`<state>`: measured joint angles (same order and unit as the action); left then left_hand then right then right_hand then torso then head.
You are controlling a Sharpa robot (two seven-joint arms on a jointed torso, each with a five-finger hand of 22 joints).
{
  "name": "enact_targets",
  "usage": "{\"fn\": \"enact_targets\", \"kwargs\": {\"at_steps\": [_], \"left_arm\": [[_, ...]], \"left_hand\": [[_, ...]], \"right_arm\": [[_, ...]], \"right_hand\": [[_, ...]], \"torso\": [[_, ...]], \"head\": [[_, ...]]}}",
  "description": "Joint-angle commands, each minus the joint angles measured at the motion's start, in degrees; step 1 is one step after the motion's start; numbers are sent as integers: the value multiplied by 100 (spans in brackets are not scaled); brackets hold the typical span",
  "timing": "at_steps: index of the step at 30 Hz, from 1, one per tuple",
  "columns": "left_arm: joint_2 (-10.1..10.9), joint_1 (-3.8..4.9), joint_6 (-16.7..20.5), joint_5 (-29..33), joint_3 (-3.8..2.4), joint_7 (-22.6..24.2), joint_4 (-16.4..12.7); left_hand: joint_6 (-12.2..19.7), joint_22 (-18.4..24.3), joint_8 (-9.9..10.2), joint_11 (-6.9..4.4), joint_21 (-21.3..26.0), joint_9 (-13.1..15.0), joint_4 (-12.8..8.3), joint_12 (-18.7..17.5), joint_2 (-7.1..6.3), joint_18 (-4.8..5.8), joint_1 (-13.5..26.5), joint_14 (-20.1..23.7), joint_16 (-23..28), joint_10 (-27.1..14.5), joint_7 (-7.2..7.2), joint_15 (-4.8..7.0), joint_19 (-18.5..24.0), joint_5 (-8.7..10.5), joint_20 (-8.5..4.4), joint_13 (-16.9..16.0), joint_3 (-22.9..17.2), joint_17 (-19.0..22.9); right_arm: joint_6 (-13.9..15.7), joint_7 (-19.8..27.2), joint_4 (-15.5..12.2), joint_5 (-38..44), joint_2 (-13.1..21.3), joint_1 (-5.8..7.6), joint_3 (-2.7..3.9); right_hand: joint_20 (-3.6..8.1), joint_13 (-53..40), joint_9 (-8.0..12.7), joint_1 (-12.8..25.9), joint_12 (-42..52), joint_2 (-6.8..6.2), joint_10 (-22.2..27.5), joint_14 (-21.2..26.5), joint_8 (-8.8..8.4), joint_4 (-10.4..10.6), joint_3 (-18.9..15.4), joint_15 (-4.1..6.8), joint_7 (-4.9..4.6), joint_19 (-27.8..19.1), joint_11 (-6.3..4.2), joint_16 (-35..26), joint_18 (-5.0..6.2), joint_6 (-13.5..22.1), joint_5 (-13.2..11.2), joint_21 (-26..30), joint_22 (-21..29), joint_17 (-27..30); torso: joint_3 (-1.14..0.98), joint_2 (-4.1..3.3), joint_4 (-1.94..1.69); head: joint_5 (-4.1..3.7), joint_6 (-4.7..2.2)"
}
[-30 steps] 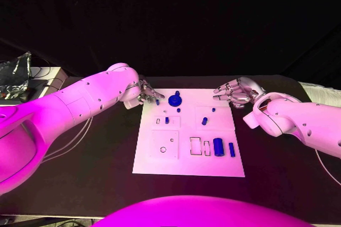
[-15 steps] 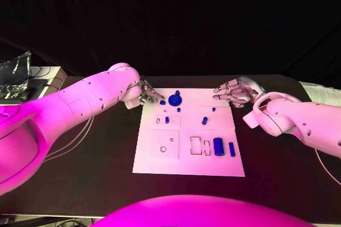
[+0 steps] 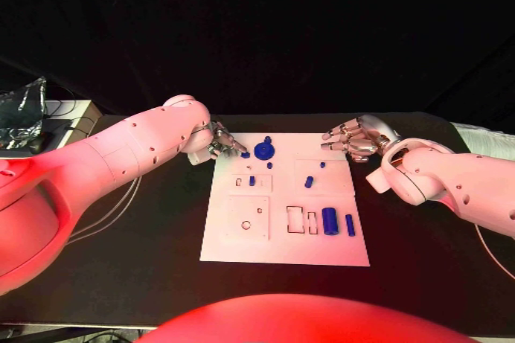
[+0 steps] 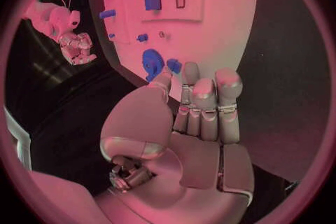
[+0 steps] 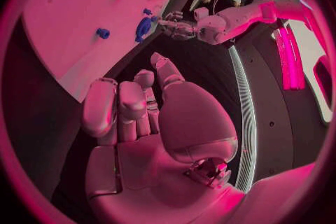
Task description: Assemble the parts on the task board
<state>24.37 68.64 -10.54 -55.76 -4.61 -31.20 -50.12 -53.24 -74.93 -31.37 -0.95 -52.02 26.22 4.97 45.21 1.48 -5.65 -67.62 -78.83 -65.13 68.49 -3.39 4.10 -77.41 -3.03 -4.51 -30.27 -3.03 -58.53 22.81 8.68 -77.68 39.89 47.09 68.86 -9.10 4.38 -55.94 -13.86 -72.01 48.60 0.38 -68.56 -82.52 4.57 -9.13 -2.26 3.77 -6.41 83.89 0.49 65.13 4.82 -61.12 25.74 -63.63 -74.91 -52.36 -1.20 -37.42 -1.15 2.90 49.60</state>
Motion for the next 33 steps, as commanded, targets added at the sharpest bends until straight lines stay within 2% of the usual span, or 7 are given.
{"fn": "enact_targets", "kwargs": {"at_steps": [1,9,13,16,18,21,33], "left_arm": [[-11,7,-25,59,0,59,-25],[39,7,421,-259,18,342,-168],[37,7,566,-702,87,427,-261],[-3,7,614,-1095,154,425,-297],[-27,7,626,-1260,193,405,-304],[-61,7,657,-1519,250,349,-309],[-166,6,664,-1811,301,158,-235]], "left_hand": [[33,-472,-23,-27,-24,8,15,25,-45,76,62,-8,-29,-8,8,10,-14,12,-30,-5,2,-4],[-8,-466,-83,-32,-10,32,54,54,-301,75,133,-18,-52,11,24,9,-5,13,-27,-18,108,-32],[48,-479,-451,-93,-63,332,178,140,-526,103,67,-40,-104,36,108,51,-31,7,-67,-38,-41,-92],[98,-499,-600,-99,-126,500,355,197,-731,116,178,-71,-174,36,136,60,-52,15,-77,-54,4,-160],[116,-500,-631,-99,-132,545,416,207,-777,117,233,-69,-180,25,140,61,-53,13,-80,-55,77,-166],[230,-499,-737,-107,-144,795,546,268,-680,120,113,-68,-190,-9,154,66,-48,16,-87,-51,470,-172],[162,-562,-904,-174,-418,1318,513,425,-545,159,96,-167,-370,71,242,119,-144,13,-133,-31,587,-392]], "right_arm": [[-33,61,-10,25,-6,1,2],[-32,59,-12,24,-2,4,2],[-34,58,-9,24,-6,5,2],[-39,57,-8,24,-13,5,2],[-41,57,-7,24,-16,5,2],[-43,55,-7,24,-18,6,2],[-41,50,-9,24,-19,11,2]], "right_hand": [[48,-9,9,8,-6,50,-2,7,-29,-44,2,30,-23,438,-51,-26,0,-19,30,22,-882,0],[48,-9,9,8,-6,50,-2,7,-29,-44,2,30,-23,438,-51,-26,0,-19,30,22,-882,0],[48,-9,9,8,-6,50,-2,7,-29,-44,2,30,-23,438,-51,-26,0,-19,30,22,-882,0],[48,-9,9,8,-6,50,-2,7,-29,-44,2,30,-23,438,-51,-26,0,-19,30,22,-882,0],[48,-9,9,8,-6,50,-2,7,-29,-44,2,30,-23,438,-51,-26,0,-19,30,22,-882,0],[48,-9,9,8,-6,50,-2,7,-29,-44,2,30,-23,438,-51,-26,0,-19,30,22,-882,0],[48,-9,9,8,-6,50,-2,7,-29,-44,2,30,-23,438,-51,-26,0,-19,30,22,-882,0]], "torso": [[-2,-1,0],[-2,3,-5],[2,3,-4],[2,-1,-1],[2,-5,1],[1,-5,3],[-3,-4,2]], "head": [[-4,5],[-18,1],[-11,-10],[2,-18],[-2,-19],[-5,-23],[-15,-11]]}}
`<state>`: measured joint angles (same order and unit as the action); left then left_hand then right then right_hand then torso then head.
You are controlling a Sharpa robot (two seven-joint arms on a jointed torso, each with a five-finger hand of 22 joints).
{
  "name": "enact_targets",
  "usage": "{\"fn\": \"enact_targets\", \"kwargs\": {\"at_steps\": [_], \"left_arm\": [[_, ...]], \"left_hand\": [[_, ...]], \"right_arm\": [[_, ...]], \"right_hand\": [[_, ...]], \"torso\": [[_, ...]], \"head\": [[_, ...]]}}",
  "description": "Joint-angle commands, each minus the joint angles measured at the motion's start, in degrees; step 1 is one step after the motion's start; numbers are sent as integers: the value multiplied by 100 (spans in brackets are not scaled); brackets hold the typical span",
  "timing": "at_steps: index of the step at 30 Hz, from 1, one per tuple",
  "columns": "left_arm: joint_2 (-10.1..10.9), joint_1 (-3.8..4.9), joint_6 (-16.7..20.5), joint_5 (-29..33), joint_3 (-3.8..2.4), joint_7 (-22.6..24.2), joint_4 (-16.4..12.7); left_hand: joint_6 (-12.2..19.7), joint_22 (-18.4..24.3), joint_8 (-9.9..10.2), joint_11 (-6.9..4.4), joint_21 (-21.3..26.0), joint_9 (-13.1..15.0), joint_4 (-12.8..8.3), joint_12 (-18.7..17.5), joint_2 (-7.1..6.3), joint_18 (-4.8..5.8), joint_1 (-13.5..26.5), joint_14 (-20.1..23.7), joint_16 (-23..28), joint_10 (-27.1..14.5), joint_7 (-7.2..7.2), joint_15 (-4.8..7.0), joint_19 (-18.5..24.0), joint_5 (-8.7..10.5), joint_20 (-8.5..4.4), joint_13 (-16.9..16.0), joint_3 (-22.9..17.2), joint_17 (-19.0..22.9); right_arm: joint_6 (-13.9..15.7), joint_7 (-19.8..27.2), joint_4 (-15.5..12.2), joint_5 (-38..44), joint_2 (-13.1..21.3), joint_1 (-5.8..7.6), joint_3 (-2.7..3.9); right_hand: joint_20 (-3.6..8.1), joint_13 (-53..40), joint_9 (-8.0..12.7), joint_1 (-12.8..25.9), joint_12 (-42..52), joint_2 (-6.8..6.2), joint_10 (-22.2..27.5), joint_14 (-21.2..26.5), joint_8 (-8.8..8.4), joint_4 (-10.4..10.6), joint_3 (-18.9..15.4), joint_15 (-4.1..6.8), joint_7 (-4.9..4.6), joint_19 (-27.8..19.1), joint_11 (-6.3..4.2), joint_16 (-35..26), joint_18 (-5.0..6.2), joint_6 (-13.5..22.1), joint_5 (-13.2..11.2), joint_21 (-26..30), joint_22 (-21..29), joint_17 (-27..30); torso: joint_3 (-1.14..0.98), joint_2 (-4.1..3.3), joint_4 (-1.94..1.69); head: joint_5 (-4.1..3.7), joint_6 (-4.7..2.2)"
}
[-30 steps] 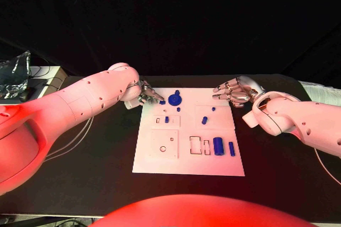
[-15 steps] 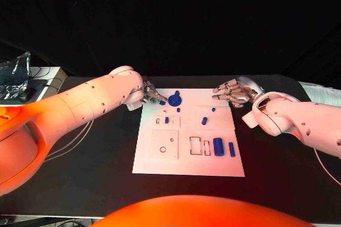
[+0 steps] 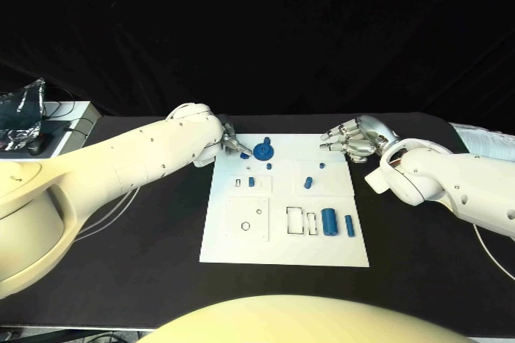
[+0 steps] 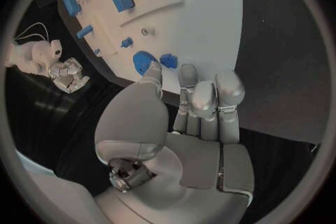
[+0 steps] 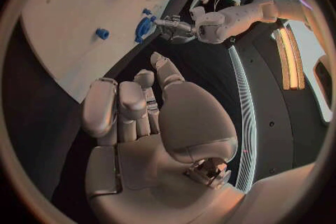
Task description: Assemble the parts on the task board
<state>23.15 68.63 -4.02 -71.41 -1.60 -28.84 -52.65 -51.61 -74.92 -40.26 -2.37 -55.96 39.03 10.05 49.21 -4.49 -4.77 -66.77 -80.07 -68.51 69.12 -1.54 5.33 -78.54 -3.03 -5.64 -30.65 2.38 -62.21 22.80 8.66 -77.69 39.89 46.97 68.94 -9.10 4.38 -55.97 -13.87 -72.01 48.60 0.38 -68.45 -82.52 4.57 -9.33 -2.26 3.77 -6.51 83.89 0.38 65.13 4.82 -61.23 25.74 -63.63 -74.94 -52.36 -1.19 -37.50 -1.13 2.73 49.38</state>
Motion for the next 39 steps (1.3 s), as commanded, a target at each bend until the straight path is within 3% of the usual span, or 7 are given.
{"fn": "enact_targets", "kwargs": {"at_steps": [1,21,39], "left_arm": [[-57,6,-21,-245,1,-88,31],[-206,3,-323,-45,17,-119,109],[-333,-23,-361,40,55,-66,299]], "left_hand": [[-10,-567,-14,-35,-38,55,16,33,51,73,25,-51,-43,13,61,-3,-33,13,-21,7,51,-40],[-95,-571,155,-48,-132,349,-19,83,141,85,26,-86,-84,33,80,1,-28,14,-23,64,135,-180],[-123,-571,185,-51,-152,423,-328,89,423,84,-80,-101,-98,53,82,-3,-23,14,-8,78,210,-229]], "right_arm": [[-40,53,-8,24,-8,3,2],[-39,50,-5,24,-25,12,3],[-33,47,-16,24,-27,18,3]], "right_hand": [[48,-6,9,8,-6,50,-12,7,-29,-23,2,30,-13,438,-40,-26,0,-8,30,22,-879,0],[48,-6,9,8,-6,50,-12,7,-29,-23,2,30,-13,438,-40,-26,0,-8,30,22,-879,0],[48,-6,9,8,-6,50,-12,7,-29,-23,2,30,-13,438,-40,-26,0,-8,30,22,-879,0]], "torso": [[-3,4,0],[-2,9,-5],[-2,-3,2]], "head": [[2,11],[-21,44],[-46,59]]}}
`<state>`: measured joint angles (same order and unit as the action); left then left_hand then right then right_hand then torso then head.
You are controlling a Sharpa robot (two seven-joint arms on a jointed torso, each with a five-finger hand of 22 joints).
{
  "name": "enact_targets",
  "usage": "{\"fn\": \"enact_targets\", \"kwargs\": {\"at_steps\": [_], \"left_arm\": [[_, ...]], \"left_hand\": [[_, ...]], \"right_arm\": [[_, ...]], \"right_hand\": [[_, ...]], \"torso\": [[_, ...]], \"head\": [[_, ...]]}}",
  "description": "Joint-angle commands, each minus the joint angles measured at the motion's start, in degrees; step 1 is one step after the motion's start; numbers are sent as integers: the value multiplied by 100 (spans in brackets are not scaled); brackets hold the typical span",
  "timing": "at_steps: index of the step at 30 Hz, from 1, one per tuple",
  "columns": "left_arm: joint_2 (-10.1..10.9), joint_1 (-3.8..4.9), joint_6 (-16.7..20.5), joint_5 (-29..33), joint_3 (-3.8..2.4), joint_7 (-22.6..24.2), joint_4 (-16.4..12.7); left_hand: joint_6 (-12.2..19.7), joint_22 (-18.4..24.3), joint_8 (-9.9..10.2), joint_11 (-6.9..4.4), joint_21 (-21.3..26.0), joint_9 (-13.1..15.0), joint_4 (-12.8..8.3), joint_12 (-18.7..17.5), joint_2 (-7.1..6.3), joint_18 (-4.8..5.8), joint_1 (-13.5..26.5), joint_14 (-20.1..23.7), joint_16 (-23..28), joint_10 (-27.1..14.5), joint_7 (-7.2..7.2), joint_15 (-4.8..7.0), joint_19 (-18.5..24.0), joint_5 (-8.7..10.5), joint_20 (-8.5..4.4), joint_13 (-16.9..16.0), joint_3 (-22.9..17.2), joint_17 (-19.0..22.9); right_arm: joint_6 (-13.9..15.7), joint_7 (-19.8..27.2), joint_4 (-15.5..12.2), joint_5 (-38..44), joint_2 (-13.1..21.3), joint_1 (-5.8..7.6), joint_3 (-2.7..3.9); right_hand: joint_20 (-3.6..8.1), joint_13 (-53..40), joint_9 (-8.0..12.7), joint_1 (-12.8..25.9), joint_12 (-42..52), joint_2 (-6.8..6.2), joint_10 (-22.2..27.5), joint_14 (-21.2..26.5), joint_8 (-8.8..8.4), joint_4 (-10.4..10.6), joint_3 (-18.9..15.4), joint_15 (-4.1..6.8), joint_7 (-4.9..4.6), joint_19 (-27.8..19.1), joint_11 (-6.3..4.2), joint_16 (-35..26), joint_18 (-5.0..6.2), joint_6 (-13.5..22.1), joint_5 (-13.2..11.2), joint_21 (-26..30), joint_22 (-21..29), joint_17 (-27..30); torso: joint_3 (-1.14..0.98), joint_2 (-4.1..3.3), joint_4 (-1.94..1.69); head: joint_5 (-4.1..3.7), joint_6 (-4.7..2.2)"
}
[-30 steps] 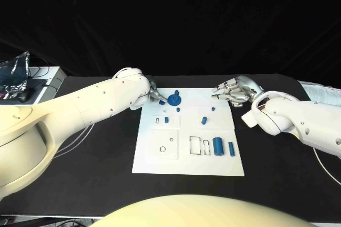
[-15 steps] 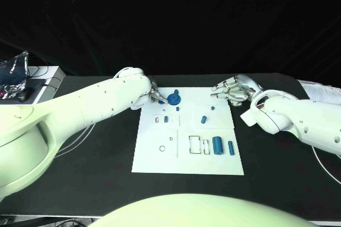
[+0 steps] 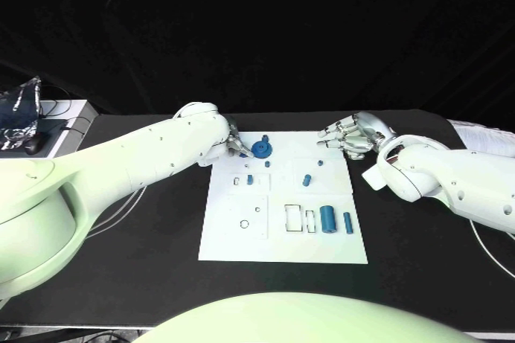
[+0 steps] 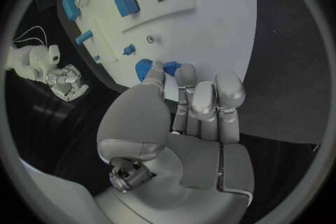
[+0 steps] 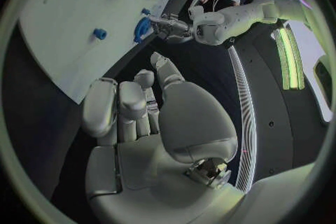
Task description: Assemble the parts on the task board
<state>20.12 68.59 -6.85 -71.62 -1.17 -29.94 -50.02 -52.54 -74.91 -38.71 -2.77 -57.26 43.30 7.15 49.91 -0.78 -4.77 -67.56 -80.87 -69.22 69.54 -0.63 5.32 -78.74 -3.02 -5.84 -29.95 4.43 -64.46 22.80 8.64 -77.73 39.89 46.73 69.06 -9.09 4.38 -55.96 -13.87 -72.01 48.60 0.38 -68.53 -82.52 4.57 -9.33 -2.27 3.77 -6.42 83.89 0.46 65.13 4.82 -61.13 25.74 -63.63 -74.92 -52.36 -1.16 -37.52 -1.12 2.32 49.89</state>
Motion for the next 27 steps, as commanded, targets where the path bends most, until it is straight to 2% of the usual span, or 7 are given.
{"fn": "enact_targets", "kwargs": {"at_steps": [1,3,9,22,27], "left_arm": [[-34,-21,-76,69,14,48,52],[-37,-23,-80,85,16,53,78],[-24,-25,-145,133,22,48,109],[35,-25,-458,322,35,-2,169],[39,-24,-525,380,40,-2,186]], "left_hand": [[-32,-572,36,-11,-25,5,-76,18,85,83,9,-22,-26,11,-8,-1,-4,13,12,9,39,-8],[-34,-573,45,-11,-33,16,-126,17,136,83,14,-25,-24,10,-7,-1,-5,12,13,11,78,-13],[-29,-568,62,-7,-22,28,-160,15,168,79,21,-21,-16,2,-12,-4,4,12,17,14,112,-15],[3,-551,98,8,38,29,-128,11,163,74,61,10,24,-45,-29,-13,39,12,20,13,134,17],[14,-547,131,15,56,15,-140,9,247,73,10,18,35,-60,-41,-20,51,11,26,14,83,26]], "right_arm": [[-33,49,-14,25,-3,6,2],[-32,48,-16,25,0,8,2],[-31,46,-20,25,5,11,2],[-30,45,-26,25,12,13,2],[-31,45,-27,25,10,14,2]], "right_hand": [[48,-8,10,8,-6,50,-4,7,-29,-24,3,30,-23,438,-48,-26,0,-18,31,22,-881,0],[48,-8,10,8,-6,50,-4,7,-29,-24,3,30,-23,438,-48,-26,0,-18,31,22,-881,0],[48,-8,10,8,-6,50,-4,7,-29,-24,3,30,-23,438,-48,-26,0,-18,31,22,-881,0],[48,-8,10,8,-6,50,-4,7,-29,-24,3,30,-23,438,-48,-26,0,-18,31,22,-881,0],[49,-12,10,17,-1,62,-10,6,-29,-25,2,31,-21,439,-48,-22,-1,-20,32,13,-883,-5]], "torso": [[-4,2,0],[-4,5,1],[-7,13,-6],[-3,13,-9],[-1,13,-7]], "head": [[-7,10],[-13,11],[-21,11],[-36,11],[-21,11]]}}
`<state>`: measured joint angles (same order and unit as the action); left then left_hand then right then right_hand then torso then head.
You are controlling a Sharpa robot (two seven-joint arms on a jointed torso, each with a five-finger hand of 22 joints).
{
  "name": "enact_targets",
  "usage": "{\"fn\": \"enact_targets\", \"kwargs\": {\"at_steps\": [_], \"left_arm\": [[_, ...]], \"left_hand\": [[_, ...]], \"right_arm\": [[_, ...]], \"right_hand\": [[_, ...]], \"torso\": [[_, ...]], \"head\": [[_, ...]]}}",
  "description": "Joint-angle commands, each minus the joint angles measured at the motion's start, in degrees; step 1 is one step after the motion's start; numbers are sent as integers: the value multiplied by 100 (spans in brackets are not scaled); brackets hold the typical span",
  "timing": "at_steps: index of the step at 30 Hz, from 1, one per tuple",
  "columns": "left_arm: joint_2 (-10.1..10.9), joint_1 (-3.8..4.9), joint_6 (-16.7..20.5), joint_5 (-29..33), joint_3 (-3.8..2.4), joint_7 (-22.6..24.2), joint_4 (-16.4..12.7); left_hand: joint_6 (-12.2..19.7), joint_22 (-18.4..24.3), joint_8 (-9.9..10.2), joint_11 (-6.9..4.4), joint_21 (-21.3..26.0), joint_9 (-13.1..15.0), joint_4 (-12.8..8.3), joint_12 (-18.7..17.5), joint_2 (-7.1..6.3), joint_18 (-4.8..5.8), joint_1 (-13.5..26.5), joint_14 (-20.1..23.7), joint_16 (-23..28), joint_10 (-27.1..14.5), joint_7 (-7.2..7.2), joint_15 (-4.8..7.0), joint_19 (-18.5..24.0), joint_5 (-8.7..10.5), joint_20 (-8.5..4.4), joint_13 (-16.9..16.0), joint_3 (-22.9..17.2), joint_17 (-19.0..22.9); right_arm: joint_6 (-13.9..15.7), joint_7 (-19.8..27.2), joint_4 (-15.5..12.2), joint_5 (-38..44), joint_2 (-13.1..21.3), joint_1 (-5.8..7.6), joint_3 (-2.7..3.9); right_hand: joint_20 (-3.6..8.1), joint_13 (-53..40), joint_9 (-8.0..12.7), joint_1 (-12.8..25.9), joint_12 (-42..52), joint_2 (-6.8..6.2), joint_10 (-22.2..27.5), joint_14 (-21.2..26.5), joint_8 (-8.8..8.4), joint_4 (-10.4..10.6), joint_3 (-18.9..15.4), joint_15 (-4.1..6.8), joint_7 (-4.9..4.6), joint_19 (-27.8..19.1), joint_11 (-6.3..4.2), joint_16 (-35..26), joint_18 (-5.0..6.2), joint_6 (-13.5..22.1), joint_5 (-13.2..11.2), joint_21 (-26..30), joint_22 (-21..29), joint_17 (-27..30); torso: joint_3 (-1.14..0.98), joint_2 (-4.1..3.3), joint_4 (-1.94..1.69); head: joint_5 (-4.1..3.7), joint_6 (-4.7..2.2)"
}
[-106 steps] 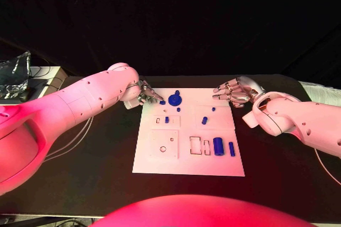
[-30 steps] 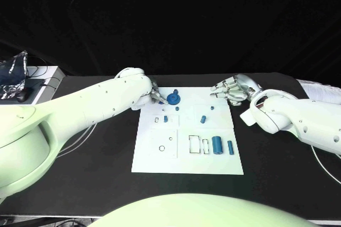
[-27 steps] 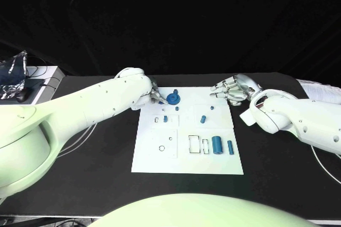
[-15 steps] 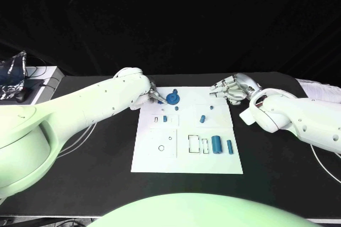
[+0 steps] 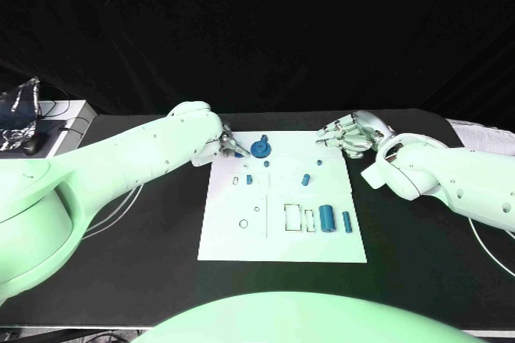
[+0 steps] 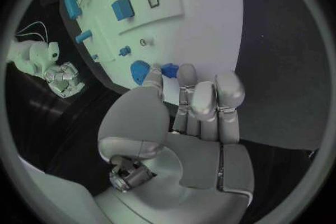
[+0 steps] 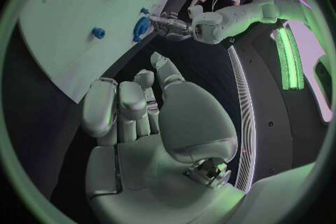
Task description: Assemble the parts on the task board
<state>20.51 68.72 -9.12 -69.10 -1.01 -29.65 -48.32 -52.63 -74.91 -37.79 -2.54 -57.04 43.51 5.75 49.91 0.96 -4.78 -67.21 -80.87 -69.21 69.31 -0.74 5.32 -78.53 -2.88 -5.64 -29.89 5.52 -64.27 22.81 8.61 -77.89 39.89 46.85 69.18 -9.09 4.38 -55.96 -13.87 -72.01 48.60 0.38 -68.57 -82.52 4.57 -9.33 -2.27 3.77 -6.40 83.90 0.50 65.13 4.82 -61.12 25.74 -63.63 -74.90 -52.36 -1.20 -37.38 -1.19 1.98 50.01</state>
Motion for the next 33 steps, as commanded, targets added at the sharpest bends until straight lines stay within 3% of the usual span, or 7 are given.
{"fn": "enact_targets", "kwargs": {"at_steps": [1,5,12,16,21,27,33], "left_arm": [[2,-36,-311,142,25,-30,18],[12,-36,-354,191,30,-29,25],[46,-36,-387,315,37,-12,27],[63,-36,-378,361,37,2,12],[102,-35,-380,420,38,9,-27],[170,-35,-402,492,37,-5,-88],[230,-35,-473,556,36,-30,-138]], "left_hand": [[33,-542,56,-5,52,-14,-8,5,119,71,-53,24,42,-47,-35,-22,39,-5,7,11,-56,14],[55,-531,126,9,92,-54,-11,-4,192,64,-96,46,64,-76,-58,-31,62,-4,16,14,-140,33],[38,-510,438,50,173,-242,34,4,195,36,-89,99,123,-140,-124,-60,100,-5,41,17,-421,94],[-15,-500,681,66,214,-409,27,3,170,25,-104,121,150,-169,-153,-71,116,-4,54,28,-774,128],[-107,-488,1034,100,267,-707,-19,15,-58,7,16,149,172,-217,-212,-89,135,8,72,37,-1628,171],[-148,-481,1126,105,311,-836,-96,42,-376,-14,276,179,189,-246,-224,-100,147,-6,89,51,-2388,222],[-148,-472,1204,113,352,-941,-235,48,-498,-29,405,196,200,-271,-245,-105,164,-2,106,67,-2866,263]], "right_arm": [[-31,47,-12,25,-2,3,2],[-32,48,-12,25,-3,3,2],[-33,50,-10,25,-3,3,2],[-34,52,-10,25,-3,4,2],[-35,54,-8,25,2,4,2],[-33,54,-6,25,6,4,2],[-24,53,-2,25,7,4,2]], "right_hand": [[49,-13,10,18,-1,63,-7,5,-29,-25,2,31,-23,439,-52,-22,-1,-22,32,12,-885,-6],[49,-13,10,18,-1,63,-7,5,-29,-25,2,31,-23,439,-52,-22,-1,-22,32,12,-885,-6],[49,-13,10,18,-1,63,-7,5,-29,-25,2,31,-23,439,-52,-22,-1,-22,32,12,-885,-6],[49,-12,11,24,-2,61,-6,6,-30,-21,-2,31,-23,439,-52,-24,-2,-21,32,12,-885,-2],[49,-12,11,28,-2,60,-6,6,-30,-18,-4,30,-23,438,-52,-24,-1,-20,32,17,-883,-2],[49,-13,11,29,-2,59,-6,6,-30,-17,-4,30,-23,438,-52,-24,0,-20,32,19,-883,-2],[48,1,11,18,-19,55,5,8,-31,-22,-3,31,-24,438,-52,-29,0,-16,31,18,-883,3]], "torso": [[3,1,0],[1,0,2],[0,0,0],[2,-2,0],[2,1,-2],[3,0,-2],[4,-1,-3]], "head": [[17,-1],[21,-1],[31,-1],[34,-1],[41,-1],[46,-1],[46,-1]]}}
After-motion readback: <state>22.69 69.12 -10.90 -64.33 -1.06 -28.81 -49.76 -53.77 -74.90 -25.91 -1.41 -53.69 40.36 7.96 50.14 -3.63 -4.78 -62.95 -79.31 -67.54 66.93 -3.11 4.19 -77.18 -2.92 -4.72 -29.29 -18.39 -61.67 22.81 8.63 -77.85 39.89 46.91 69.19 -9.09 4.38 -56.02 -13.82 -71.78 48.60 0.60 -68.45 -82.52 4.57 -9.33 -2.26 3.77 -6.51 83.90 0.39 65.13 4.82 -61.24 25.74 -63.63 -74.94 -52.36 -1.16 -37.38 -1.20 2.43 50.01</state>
